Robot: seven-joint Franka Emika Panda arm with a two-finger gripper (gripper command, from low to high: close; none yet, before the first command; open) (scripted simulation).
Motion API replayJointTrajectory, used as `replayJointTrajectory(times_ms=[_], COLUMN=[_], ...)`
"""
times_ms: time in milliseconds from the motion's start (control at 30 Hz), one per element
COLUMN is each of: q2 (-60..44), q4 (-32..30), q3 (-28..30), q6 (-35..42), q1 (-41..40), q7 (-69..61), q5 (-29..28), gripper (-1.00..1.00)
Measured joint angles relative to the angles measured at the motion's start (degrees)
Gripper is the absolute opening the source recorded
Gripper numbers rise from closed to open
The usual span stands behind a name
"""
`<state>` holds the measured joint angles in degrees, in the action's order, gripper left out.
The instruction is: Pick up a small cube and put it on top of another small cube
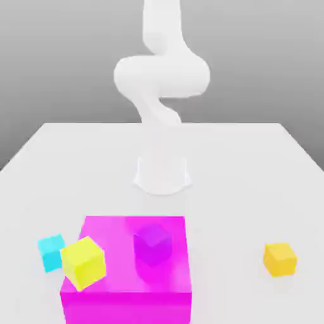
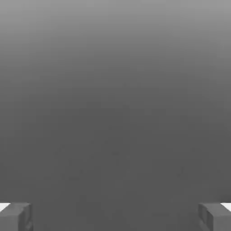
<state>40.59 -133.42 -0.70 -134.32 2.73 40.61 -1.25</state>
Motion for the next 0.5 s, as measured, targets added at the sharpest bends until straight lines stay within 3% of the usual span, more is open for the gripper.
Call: replayJointTrajectory(times_ms=[500], q2=[-31.6], q4=[-9.9], q3=[-4.1], q6=[-15.3], q1=[15.2], q7=[-33.9], q5=[-4.1], gripper=[0.00])
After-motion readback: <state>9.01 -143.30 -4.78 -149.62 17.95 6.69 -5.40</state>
